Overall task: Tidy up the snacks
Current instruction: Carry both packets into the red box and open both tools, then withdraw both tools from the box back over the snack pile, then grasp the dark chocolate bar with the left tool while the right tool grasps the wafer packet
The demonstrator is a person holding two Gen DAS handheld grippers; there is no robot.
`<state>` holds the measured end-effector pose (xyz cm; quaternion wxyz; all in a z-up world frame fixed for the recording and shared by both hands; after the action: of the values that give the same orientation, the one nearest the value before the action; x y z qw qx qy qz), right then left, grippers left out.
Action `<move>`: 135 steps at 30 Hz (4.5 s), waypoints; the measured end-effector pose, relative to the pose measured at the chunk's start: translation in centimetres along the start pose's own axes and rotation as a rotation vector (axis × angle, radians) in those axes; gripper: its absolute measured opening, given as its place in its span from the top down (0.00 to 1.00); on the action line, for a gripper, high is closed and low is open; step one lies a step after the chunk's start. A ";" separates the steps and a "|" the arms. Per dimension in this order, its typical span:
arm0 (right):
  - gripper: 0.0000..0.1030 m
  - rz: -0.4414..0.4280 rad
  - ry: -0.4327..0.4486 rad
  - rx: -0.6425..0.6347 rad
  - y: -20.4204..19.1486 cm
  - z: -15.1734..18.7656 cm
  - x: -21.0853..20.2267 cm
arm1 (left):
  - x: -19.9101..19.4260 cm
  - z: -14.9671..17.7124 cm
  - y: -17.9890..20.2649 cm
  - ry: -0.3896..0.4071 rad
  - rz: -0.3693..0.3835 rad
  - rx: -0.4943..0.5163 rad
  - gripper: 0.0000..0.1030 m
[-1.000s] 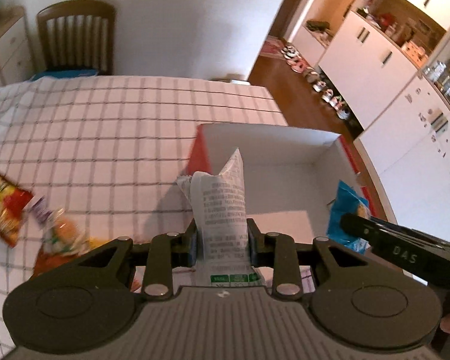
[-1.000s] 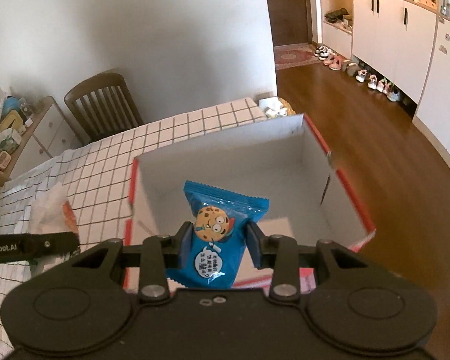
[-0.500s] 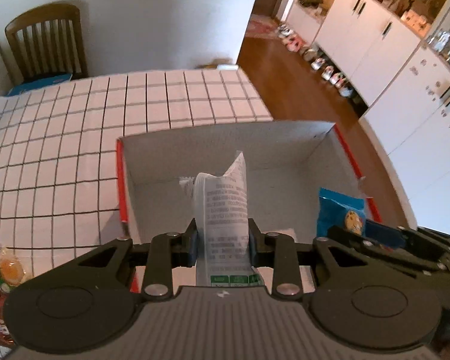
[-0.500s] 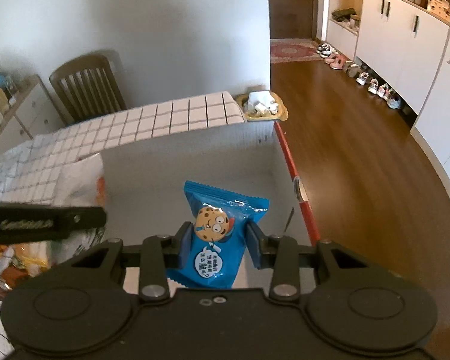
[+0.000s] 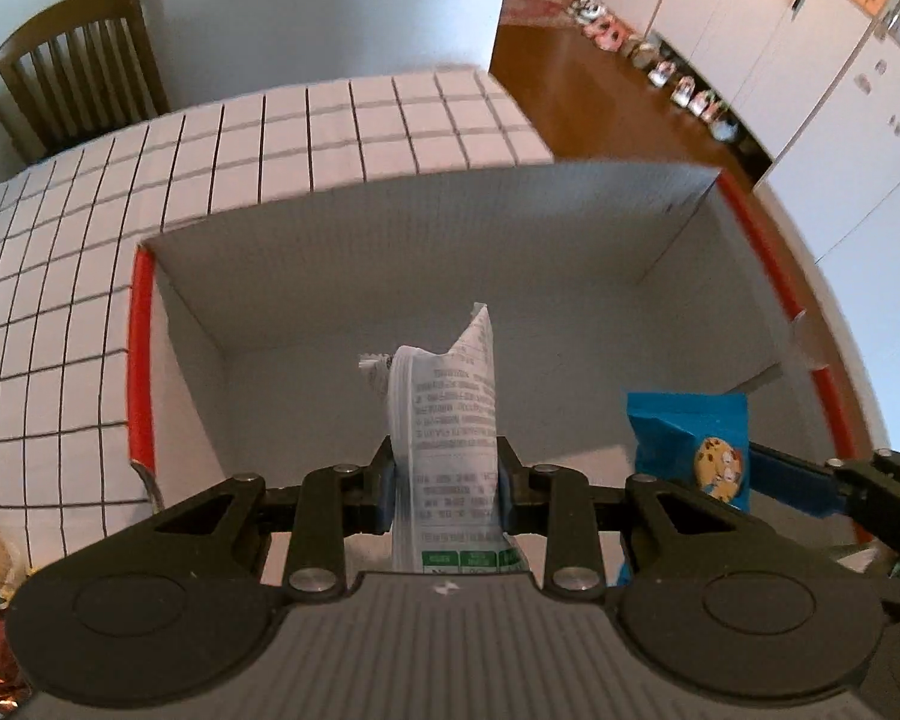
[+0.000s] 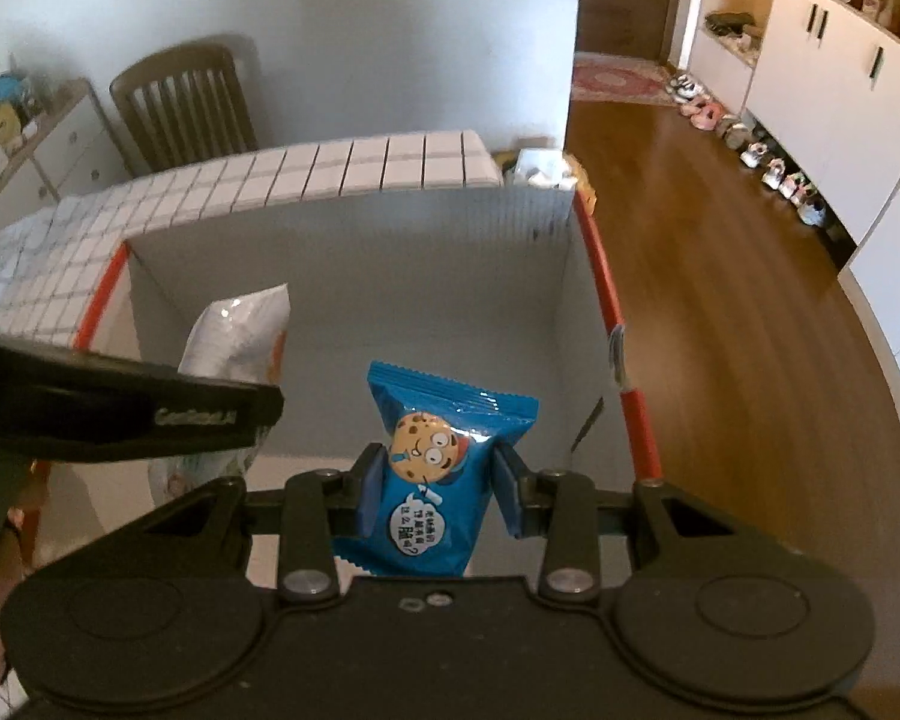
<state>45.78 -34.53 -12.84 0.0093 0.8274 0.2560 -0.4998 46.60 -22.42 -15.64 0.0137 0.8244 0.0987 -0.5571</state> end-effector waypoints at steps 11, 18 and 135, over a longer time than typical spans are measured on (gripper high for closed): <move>0.64 -0.004 -0.057 -0.020 0.2 0.7 1.2 | 2.3 1.7 1.1 -0.070 -0.011 0.040 0.71; 0.62 -0.008 -0.051 0.005 0.4 0.5 1.2 | 1.8 2.2 0.6 -0.062 -0.019 0.045 0.53; 0.34 0.014 -0.080 0.546 -25.3 9.7 9.7 | -2.1 23.3 -29.9 -0.045 -0.015 -0.239 0.44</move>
<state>30.45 -11.17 -19.71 -0.2002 0.7808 0.1054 -0.5824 19.15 3.48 -19.92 0.1099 0.8035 0.1704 -0.5597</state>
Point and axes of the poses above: each gripper's, at about its wrist camera, not at the fingertips, and x roughly the way its jaws point, y to its right, z to its underside, the point moved 6 cm from there along x, roughly the way its jaws point, and after that the axes turned 11 degrees about -z, right-handed, at the moved point
